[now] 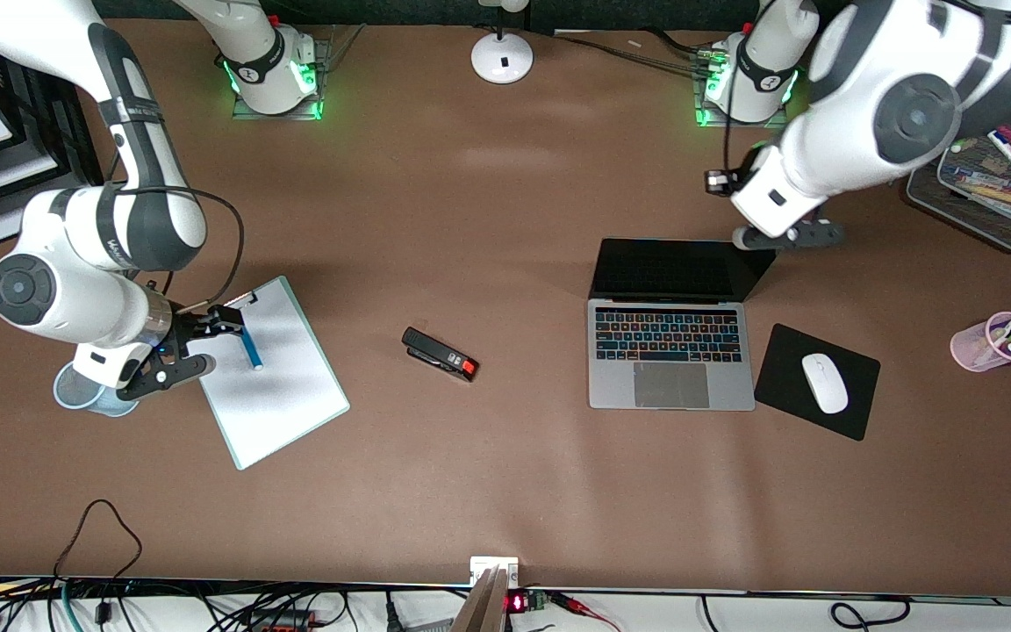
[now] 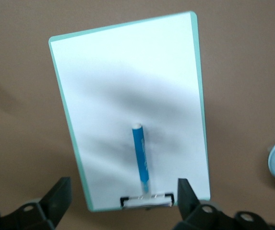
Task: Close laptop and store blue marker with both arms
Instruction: 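Lower the right gripper onto the blue marker while the left gripper reaches the lid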
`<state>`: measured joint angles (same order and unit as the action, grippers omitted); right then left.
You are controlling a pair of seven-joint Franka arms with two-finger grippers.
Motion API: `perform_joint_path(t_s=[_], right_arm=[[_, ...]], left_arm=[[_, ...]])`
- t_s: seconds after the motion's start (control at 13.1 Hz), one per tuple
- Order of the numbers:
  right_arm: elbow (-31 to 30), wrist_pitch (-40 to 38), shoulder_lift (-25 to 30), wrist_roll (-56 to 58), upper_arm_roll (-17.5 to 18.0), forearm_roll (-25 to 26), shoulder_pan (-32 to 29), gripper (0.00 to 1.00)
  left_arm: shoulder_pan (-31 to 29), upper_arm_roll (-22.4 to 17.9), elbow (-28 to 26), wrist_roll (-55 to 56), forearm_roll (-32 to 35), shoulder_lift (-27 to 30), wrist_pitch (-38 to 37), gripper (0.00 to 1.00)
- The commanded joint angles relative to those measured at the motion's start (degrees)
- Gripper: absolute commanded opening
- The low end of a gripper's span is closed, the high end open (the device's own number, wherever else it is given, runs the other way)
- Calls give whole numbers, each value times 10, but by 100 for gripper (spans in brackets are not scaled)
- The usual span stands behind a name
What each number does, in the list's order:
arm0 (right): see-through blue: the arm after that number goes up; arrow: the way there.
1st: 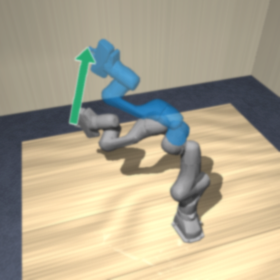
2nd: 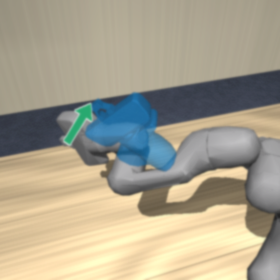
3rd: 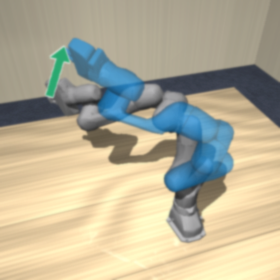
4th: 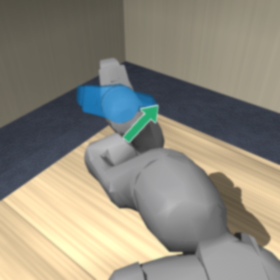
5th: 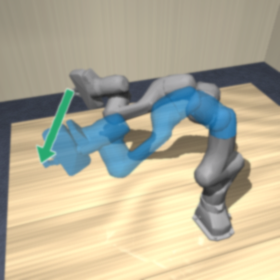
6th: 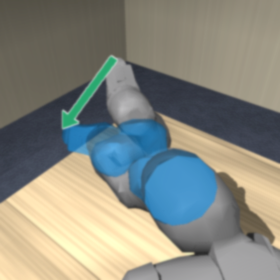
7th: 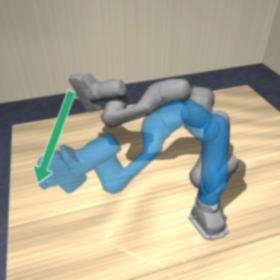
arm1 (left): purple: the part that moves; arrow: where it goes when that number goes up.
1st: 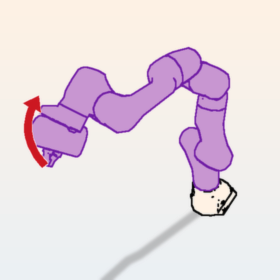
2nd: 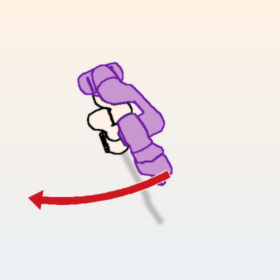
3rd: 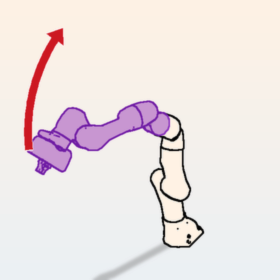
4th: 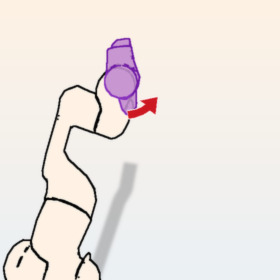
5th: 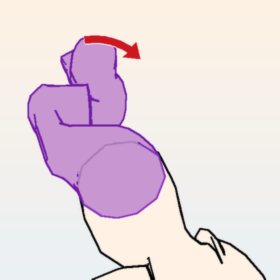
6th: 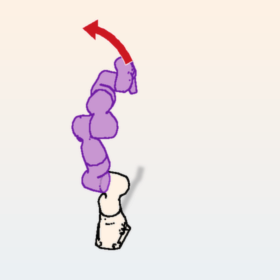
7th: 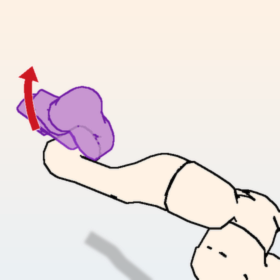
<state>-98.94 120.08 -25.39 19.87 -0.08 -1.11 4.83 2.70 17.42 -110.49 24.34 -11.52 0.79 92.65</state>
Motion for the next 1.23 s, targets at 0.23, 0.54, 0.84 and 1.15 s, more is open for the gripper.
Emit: perform_joint_path(t_s=[0.23,0.54,0.84,1.15], right_arm=[[-78,128,-12,129,1,-2,0,77],[-75,139,-46,177,2,-4,14,66],[-74,147,-61,175,1,-6,-3,60],[-71,147,-68,159,1,-7,-4,52]], left_arm=[[-12,66,-175,4,-1,61,213,0],[-36,70,-201,-23,51,33,266,0],[-37,69,-199,-23,106,15,311,0],[-38,68,-192,-24,131,-18,373,0]])
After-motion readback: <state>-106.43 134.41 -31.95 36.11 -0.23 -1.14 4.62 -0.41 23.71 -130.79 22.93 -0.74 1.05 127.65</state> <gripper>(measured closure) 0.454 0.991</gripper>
